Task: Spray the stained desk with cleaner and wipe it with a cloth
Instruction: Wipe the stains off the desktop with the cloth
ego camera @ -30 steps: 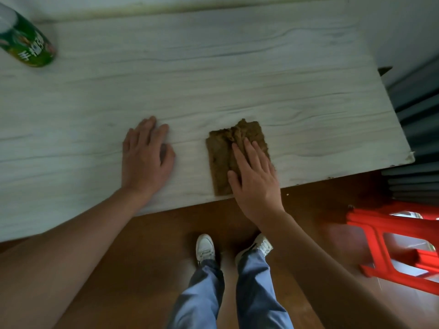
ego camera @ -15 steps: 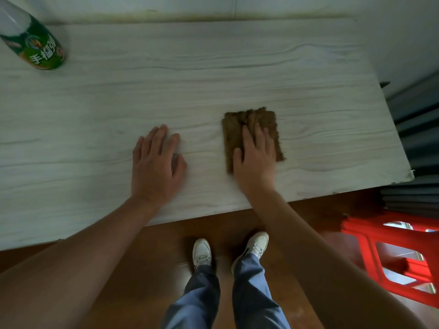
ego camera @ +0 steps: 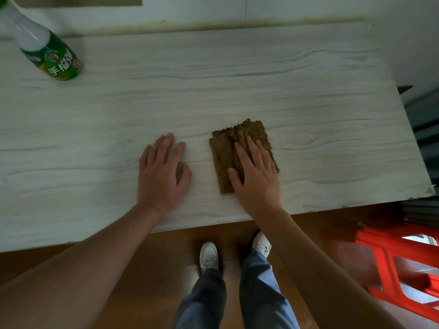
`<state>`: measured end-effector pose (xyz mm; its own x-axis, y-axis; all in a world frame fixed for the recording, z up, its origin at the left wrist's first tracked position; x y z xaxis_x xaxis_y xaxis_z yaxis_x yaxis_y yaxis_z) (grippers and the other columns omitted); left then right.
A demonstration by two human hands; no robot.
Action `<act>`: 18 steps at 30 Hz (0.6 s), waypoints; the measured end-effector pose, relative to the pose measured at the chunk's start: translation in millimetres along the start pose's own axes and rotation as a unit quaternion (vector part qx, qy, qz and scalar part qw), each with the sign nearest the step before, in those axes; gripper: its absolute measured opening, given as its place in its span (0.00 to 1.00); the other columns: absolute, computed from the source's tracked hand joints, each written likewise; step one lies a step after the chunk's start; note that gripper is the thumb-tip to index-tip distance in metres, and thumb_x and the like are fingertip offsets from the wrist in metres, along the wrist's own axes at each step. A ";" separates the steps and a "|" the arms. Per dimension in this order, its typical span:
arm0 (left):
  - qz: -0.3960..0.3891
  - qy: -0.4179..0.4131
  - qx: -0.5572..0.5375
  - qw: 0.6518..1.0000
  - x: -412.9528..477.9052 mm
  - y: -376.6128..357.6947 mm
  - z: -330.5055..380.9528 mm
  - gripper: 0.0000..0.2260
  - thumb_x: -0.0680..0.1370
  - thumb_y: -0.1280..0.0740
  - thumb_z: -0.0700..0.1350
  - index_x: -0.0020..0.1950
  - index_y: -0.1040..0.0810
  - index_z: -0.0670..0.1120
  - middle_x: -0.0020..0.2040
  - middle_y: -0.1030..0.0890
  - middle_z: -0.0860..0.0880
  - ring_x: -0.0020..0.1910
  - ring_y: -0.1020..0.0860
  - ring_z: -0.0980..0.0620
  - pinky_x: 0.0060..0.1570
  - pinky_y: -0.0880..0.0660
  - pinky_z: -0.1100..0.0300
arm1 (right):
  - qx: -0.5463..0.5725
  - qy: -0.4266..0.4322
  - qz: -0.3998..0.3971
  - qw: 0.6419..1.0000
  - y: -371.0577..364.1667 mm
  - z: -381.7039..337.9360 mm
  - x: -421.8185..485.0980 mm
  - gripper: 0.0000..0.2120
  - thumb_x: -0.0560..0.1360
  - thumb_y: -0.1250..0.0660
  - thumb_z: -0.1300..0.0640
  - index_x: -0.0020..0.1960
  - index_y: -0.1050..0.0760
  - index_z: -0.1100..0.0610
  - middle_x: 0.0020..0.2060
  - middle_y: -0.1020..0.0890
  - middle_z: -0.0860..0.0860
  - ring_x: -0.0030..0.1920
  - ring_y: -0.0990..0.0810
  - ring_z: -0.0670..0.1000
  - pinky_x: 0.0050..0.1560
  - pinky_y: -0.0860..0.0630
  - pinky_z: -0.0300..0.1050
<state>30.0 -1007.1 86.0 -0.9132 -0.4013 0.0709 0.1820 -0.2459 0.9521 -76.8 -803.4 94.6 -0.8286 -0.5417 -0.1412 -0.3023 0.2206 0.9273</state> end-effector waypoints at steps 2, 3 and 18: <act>0.001 0.003 -0.001 1.000 1.0 -0.4 0.9 0.24 0.80 0.41 0.52 0.75 0.29 0.46 0.79 0.34 0.43 0.80 0.39 0.43 0.80 0.45 0.44 | 0.003 -0.002 0.006 1.000 3.6 9.4 3.4 0.29 0.82 0.47 0.40 0.81 0.46 0.46 0.81 0.47 0.48 0.81 0.54 0.51 0.80 0.51 0.52; 0.001 0.005 -0.002 1.000 0.9 -0.7 1.7 0.24 0.80 0.41 0.52 0.75 0.29 0.46 0.79 0.34 0.43 0.80 0.39 0.43 0.80 0.45 0.44 | 0.005 -0.003 0.008 1.000 6.9 16.2 5.2 0.29 0.82 0.47 0.40 0.81 0.46 0.47 0.81 0.47 0.48 0.81 0.54 0.51 0.80 0.51 0.52; 0.023 0.076 -0.002 0.997 -1.1 -6.6 22.3 0.26 0.79 0.44 0.52 0.73 0.27 0.42 0.78 0.32 0.40 0.79 0.37 0.39 0.78 0.43 0.41 | -0.039 -0.071 0.025 0.996 91.9 197.8 93.3 0.29 0.83 0.47 0.41 0.81 0.47 0.47 0.81 0.47 0.52 0.80 0.50 0.55 0.79 0.47 0.57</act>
<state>21.6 -985.3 86.2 -0.8377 -0.5419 0.0681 0.2245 -0.2280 0.9474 -275.1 -673.3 98.0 -0.9018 -0.4097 -0.1372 -0.2262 0.1770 0.9579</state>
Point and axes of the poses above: each hand's wrist, its own x-axis towards the middle knuckle, its own y-axis out of the back of the hand, z = x × y, the point moved 1 cm from there along x, towards the middle knuckle
